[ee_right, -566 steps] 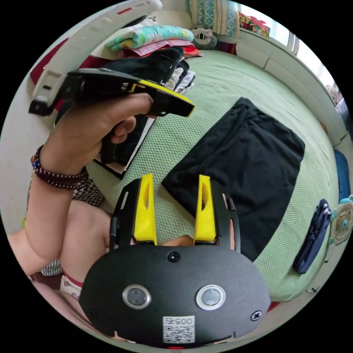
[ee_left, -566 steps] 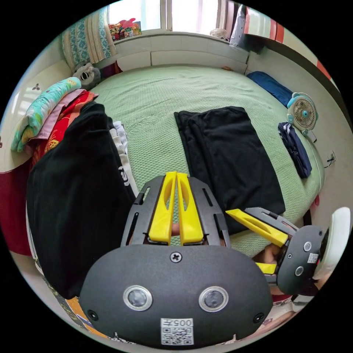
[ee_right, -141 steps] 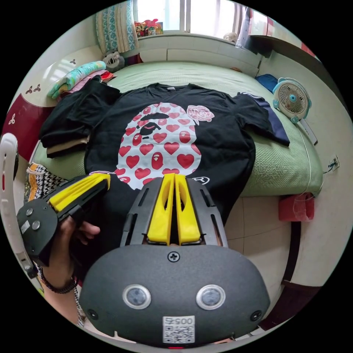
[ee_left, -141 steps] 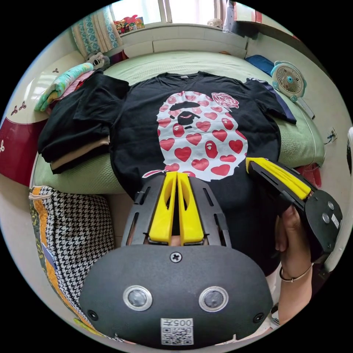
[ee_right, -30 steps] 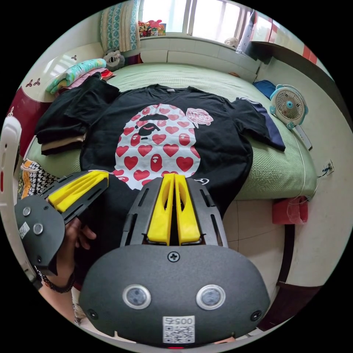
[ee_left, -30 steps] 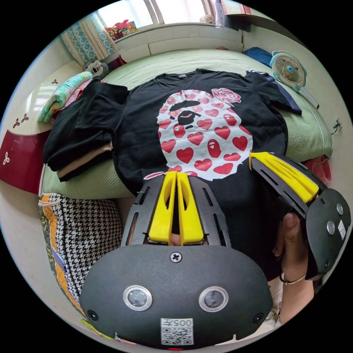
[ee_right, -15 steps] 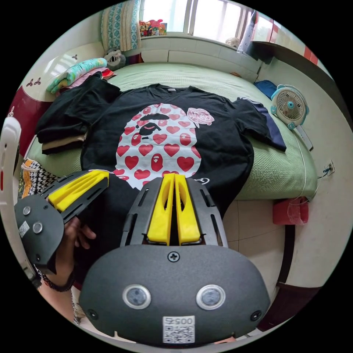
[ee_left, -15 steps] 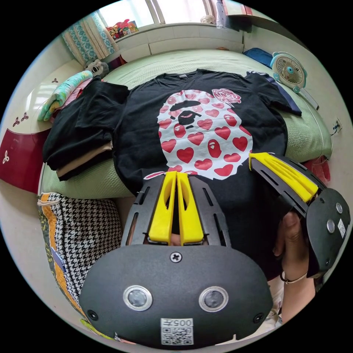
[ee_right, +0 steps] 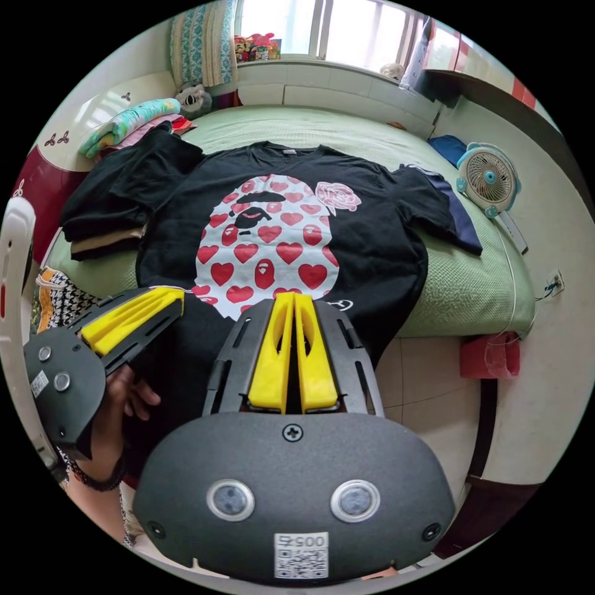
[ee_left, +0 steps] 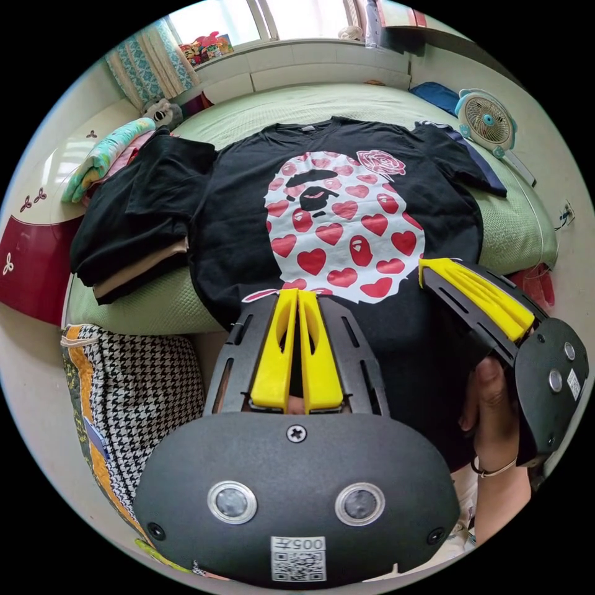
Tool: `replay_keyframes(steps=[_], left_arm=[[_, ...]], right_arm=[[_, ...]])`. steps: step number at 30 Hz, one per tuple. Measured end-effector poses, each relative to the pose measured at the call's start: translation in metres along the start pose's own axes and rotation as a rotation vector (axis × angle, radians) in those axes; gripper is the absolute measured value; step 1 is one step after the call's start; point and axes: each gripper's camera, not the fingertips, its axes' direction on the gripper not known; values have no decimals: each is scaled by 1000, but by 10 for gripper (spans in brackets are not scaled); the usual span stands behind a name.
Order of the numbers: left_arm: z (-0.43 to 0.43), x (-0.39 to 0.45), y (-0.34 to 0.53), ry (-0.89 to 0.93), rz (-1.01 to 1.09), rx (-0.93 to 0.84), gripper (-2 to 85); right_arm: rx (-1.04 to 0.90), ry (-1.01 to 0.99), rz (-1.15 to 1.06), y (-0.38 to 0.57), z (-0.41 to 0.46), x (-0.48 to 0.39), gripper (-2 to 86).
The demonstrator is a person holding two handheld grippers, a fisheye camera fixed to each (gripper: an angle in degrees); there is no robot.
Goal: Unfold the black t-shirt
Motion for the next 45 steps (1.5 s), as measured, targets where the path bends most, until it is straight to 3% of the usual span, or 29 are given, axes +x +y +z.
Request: replay_keyframes(steps=[45], left_arm=[[5,27,-9,-54,18,0,-6]], right_arm=[[2,4,-1,-8,-3,8,-12]])
